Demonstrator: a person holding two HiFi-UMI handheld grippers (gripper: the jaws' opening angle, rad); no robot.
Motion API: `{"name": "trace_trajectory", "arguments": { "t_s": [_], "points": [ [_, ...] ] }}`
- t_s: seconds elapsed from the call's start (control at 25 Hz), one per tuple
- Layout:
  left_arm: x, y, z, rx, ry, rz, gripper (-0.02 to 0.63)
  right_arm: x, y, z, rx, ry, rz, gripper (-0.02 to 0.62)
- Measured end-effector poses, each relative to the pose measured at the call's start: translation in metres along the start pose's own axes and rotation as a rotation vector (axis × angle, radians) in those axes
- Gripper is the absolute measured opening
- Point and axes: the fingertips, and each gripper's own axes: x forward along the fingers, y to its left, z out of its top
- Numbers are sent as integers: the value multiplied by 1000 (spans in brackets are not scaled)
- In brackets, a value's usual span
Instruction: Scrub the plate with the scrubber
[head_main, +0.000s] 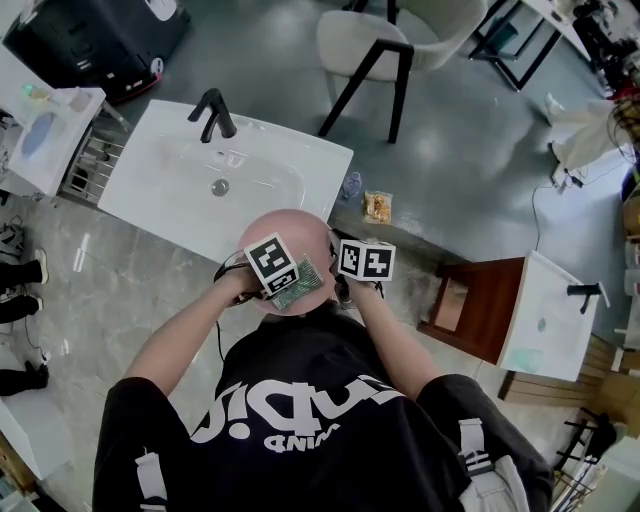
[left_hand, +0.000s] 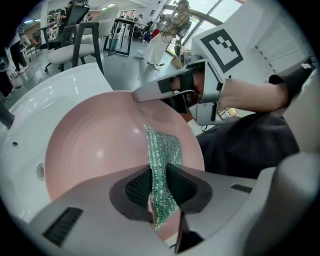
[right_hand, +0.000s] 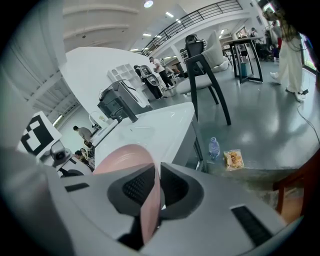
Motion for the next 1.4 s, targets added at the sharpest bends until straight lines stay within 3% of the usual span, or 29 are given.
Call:
{"name": "trace_trajectory", "arguments": {
  "t_s": [0.36, 0.68, 1.12, 1.4],
  "points": [
    [9, 0, 18, -20, -59, -54, 95, 1, 0, 0, 24, -6, -6, 48],
    [1, 26, 37, -52, -104, 7, 95, -2, -6, 4, 58, -9, 3, 37],
    [-2, 37, 44, -77, -111, -14, 95, 7, -4, -9, 5, 139, 70, 40],
    [-7, 53, 48, -113, -134, -8, 96, 8, -3, -12, 44, 132, 81, 29]
  ]
}}
